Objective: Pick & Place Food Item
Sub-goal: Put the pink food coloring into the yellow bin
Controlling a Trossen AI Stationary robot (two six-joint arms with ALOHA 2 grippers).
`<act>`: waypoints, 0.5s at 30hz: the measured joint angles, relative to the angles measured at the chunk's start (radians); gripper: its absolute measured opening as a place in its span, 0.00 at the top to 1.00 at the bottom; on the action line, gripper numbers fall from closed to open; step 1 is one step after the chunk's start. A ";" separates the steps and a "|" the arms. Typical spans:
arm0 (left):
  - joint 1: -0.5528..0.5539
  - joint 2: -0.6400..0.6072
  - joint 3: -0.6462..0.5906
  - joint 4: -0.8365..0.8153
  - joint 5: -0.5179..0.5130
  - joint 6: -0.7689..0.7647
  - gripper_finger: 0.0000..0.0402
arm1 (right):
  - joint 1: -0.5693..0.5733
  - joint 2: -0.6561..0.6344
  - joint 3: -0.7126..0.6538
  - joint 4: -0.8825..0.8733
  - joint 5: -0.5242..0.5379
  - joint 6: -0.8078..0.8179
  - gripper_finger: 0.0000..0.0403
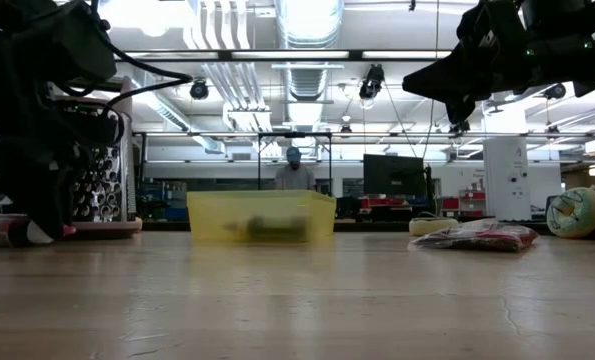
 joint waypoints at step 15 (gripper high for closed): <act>-0.001 0.000 0.000 0.010 -0.011 -0.003 0.92 | 0.000 0.000 0.000 0.000 0.000 0.000 0.88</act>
